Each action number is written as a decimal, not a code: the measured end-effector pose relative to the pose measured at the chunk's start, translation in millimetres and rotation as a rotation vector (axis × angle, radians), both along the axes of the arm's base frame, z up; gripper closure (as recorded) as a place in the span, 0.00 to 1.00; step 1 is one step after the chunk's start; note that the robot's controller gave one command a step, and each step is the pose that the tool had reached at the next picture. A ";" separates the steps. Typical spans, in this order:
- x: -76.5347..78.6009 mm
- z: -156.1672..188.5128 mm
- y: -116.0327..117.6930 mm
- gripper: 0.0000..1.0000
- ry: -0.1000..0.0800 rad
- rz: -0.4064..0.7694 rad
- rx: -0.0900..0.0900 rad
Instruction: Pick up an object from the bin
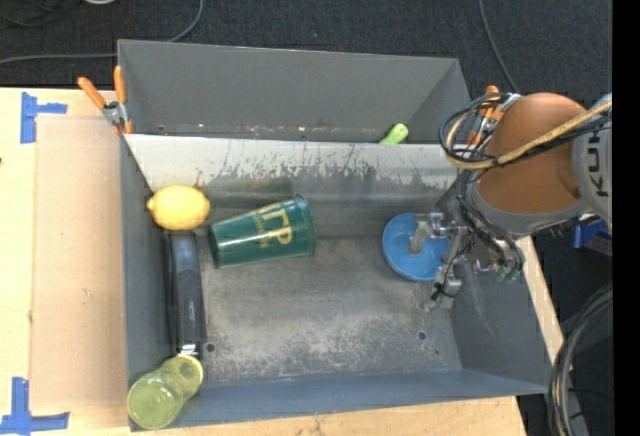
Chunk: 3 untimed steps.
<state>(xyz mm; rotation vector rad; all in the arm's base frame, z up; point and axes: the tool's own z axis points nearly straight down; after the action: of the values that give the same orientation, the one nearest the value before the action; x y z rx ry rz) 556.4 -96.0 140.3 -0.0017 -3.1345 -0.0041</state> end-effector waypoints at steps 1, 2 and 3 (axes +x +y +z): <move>28.8 -27.0 6.4 0.00 -0.008 0.088 -0.002; 19.9 -41.3 5.5 0.00 -0.014 0.083 -0.003; -15.2 -69.8 -15.7 0.00 -0.014 0.402 -0.002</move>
Offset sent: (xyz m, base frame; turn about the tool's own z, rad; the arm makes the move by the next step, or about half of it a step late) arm 0.0013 0.0031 -0.0703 -0.0696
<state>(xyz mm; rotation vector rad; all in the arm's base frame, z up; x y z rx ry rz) 541.2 -111.7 70.5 0.6266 -3.0852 0.0013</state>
